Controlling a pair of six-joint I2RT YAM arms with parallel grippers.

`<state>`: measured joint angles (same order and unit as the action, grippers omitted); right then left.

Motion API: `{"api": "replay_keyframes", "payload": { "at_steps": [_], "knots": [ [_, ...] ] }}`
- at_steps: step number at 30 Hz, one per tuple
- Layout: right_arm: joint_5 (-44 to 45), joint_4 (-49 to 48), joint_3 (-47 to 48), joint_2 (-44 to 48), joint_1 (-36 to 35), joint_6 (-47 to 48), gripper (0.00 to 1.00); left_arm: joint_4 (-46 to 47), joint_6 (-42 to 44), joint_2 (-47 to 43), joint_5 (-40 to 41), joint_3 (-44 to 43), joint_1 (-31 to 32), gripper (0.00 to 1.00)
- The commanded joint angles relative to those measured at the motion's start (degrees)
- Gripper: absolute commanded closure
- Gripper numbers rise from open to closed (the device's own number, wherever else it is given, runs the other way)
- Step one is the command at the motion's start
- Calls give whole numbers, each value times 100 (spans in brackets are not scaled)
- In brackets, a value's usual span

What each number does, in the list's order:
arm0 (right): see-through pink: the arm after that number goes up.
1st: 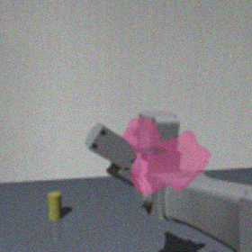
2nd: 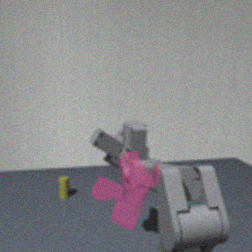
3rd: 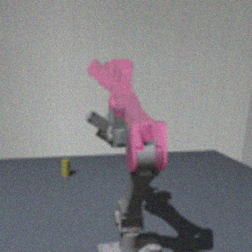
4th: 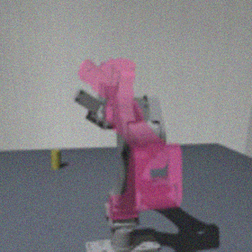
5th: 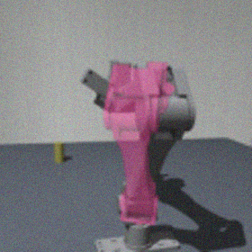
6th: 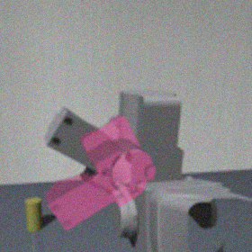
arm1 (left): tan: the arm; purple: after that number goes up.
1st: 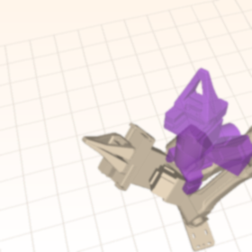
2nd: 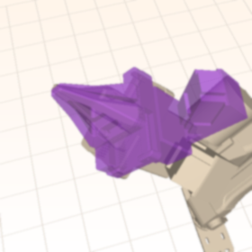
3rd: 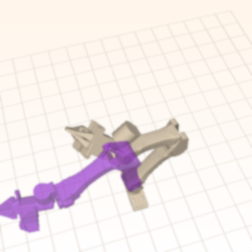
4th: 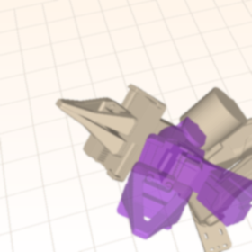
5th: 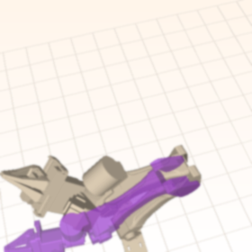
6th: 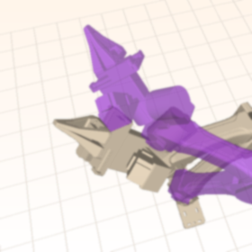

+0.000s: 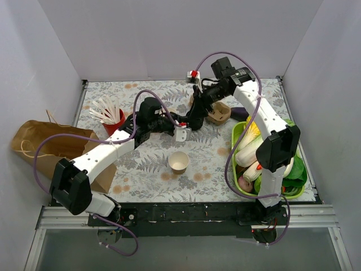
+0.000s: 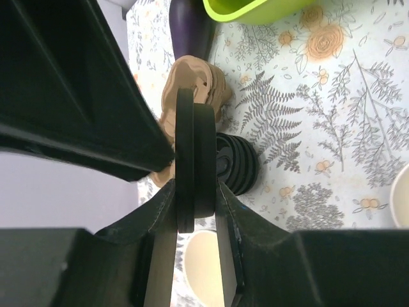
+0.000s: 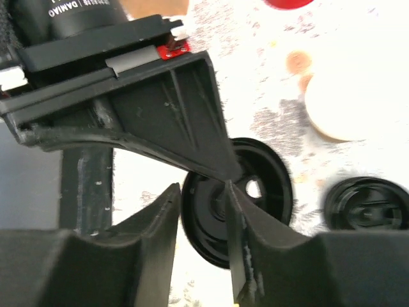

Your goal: Pack the takeout coffee

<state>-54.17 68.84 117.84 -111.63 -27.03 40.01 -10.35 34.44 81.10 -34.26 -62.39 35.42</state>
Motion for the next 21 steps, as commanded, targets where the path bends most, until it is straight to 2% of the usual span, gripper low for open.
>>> {"api": "replay_keyframes", "payload": {
  "at_steps": [1, 3, 5, 6, 9, 12, 16, 21],
  "knots": [
    [-58, -1546, 12, 589, 443, -1332, 55, -335, -1499, -138, 182, -449, -9, 89],
    [-76, -2632, -304, 897, 768, -1915, 49, -503, -2324, -191, 192, -511, -26, 90],
    [-76, -3208, -770, 1125, 1049, -2514, 47, -643, -2834, -252, 130, -590, -35, 90],
    [-76, -3436, -893, 1161, 1111, -2576, 46, -713, -3455, -270, 69, -660, -44, 90],
    [-14, -3430, -1341, 1319, 1217, -2463, 44, -1231, -4756, -191, -151, -1046, -149, 92],
    [-128, -3447, -2079, 1530, 1217, -2366, 41, -1697, -5419, -68, -501, -1240, -430, 92],
    [-357, -3649, -2932, 1715, 1209, -2454, 38, -1681, -6674, -164, -1257, -933, -992, 92],
    [-489, -3772, -3750, 1943, 1191, -2472, 35, -1707, -7205, -358, -1916, -477, -1291, 91]
  ]
}}
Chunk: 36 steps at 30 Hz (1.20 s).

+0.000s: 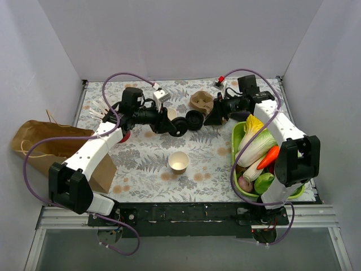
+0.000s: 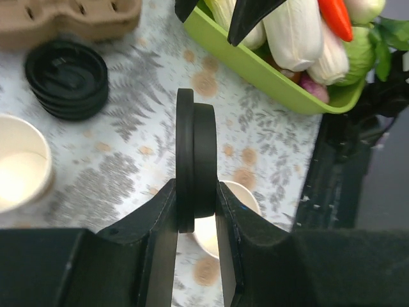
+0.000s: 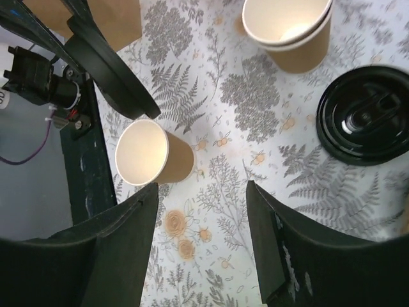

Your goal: Pack the takeout coffee

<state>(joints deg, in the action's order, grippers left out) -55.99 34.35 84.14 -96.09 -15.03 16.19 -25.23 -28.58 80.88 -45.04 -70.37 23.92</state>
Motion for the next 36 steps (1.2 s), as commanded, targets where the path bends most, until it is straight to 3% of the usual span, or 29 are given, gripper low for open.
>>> {"api": "replay_keyframes", "payload": {
  "at_steps": [1, 10, 14, 24, 36],
  "knots": [
    [-203, -341, -502, 442, -70, -54, 34, -210, -904, -371, -901, 392, -160, 91],
    [123, -1105, -1759, 1171, -694, -185, 28, -394, -1281, -319, -2043, 937, -353, 87],
    [149, -1255, -1980, 1277, -905, -239, 24, -35, -1747, -248, -2342, 1375, -371, 84],
    [343, -1641, -2314, 1155, -1187, -827, 23, 1152, -2846, -29, -2247, 2106, -415, 82],
    [895, -1668, -2323, 882, -1371, -951, 25, 1311, -2882, -2, -1904, 2308, -423, 82]
  ]
}}
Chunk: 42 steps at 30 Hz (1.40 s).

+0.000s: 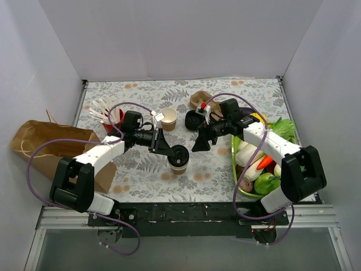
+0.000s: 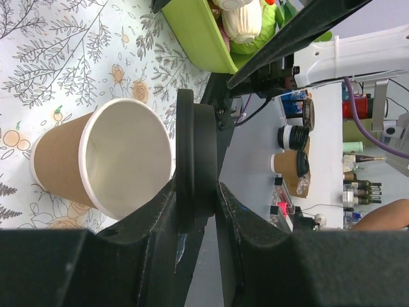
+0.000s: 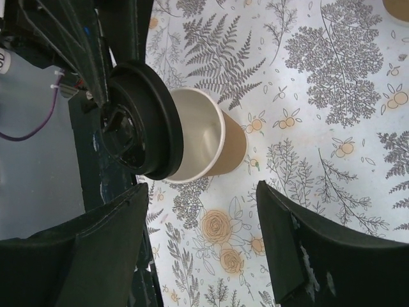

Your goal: Pack the takeout coffee

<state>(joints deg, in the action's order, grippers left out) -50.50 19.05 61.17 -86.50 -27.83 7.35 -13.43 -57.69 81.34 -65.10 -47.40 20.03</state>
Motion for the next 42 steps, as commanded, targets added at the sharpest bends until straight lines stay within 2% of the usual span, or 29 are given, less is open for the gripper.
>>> {"api": "replay_keyframes", "payload": {
  "at_steps": [1, 12, 34, 42],
  "knots": [
    [365, -147, -35, -104, -91, -59, 25, 122, 21, -48, 120, 20, -34, 82],
    [190, -323, -61, -297, -257, -217, 25, 95, 65, -4, 375, 152, -52, 80],
    [146, -490, -8, -631, -328, -305, 26, -116, 337, 66, 902, 64, -61, 58],
    [119, -516, 18, -702, -328, -322, 26, -212, 460, 22, 1263, -68, -61, 56]
  ]
}}
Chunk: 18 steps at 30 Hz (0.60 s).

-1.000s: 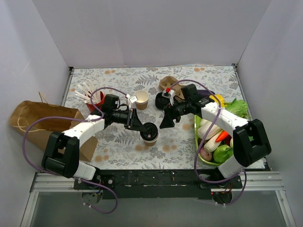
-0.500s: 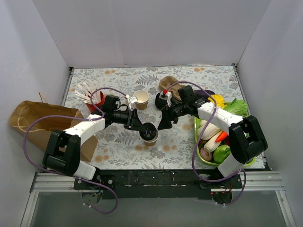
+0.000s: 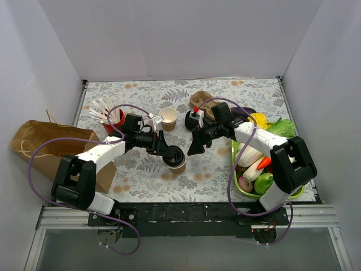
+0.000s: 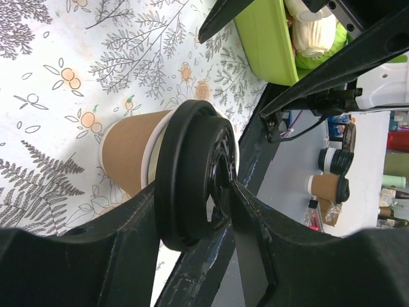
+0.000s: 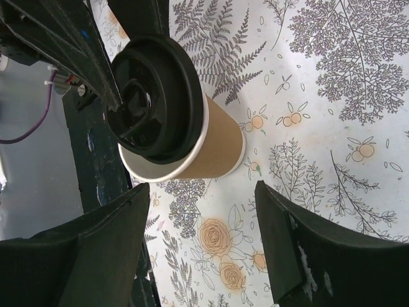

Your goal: Pack the takeout coffee

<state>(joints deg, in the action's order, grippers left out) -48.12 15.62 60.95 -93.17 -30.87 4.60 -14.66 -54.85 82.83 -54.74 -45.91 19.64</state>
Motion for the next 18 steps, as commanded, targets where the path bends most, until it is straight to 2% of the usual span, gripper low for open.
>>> {"api": "replay_keyframes", "payload": {
  "at_steps": [1, 18],
  "knots": [
    [-119, -182, 31, -35, -24, -47, 26, -99, 176, -118, 244, -243, -21, 56],
    [-128, -173, 93, -123, -33, -73, 26, -117, 54, -240, 350, -295, 40, 51]
  ]
}}
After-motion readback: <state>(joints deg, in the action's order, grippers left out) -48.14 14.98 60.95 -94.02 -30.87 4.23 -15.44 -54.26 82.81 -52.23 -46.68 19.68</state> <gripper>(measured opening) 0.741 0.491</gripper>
